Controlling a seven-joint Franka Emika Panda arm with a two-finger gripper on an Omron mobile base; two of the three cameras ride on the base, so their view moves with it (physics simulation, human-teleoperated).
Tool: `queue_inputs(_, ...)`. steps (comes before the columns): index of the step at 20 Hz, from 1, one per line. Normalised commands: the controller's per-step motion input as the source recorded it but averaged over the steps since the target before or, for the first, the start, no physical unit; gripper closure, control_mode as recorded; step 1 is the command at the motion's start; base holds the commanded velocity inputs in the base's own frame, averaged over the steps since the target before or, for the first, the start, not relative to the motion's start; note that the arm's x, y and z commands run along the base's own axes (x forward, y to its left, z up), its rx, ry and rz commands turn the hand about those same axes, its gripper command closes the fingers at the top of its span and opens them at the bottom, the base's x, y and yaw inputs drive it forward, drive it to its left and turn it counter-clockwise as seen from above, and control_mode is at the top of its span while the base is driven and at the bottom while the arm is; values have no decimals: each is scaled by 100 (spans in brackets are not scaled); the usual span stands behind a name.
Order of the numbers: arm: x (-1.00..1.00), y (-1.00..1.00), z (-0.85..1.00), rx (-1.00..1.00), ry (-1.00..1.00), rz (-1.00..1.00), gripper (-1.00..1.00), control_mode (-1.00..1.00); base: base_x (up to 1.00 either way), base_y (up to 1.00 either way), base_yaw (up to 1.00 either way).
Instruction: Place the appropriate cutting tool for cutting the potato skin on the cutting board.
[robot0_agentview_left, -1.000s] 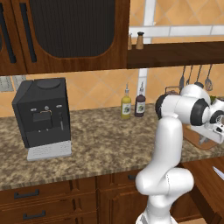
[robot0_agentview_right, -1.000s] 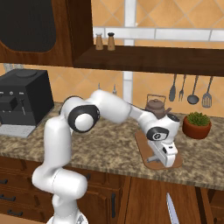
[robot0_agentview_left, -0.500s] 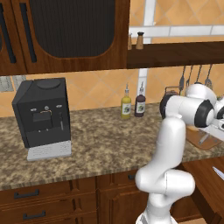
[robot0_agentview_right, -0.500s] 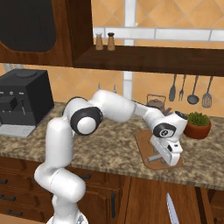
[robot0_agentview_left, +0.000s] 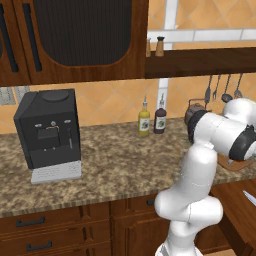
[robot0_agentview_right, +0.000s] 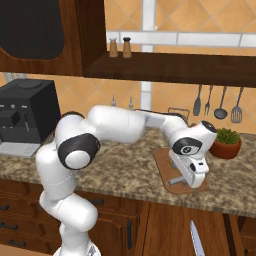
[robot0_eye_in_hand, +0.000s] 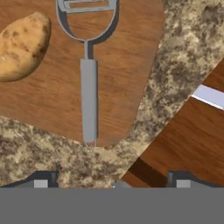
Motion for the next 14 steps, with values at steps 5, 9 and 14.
queue_inputs(5, -62, 53, 44, -14, -11, 0, -100, -100, 0, 0, 0)
queue_inputs(9, -58, 50, 55, -19, -9, 0, -100, -100, 0, 0, 0)
queue_inputs(14, -49, 45, 65, -20, -3, 0, -100, -100, 0, 0, 0)
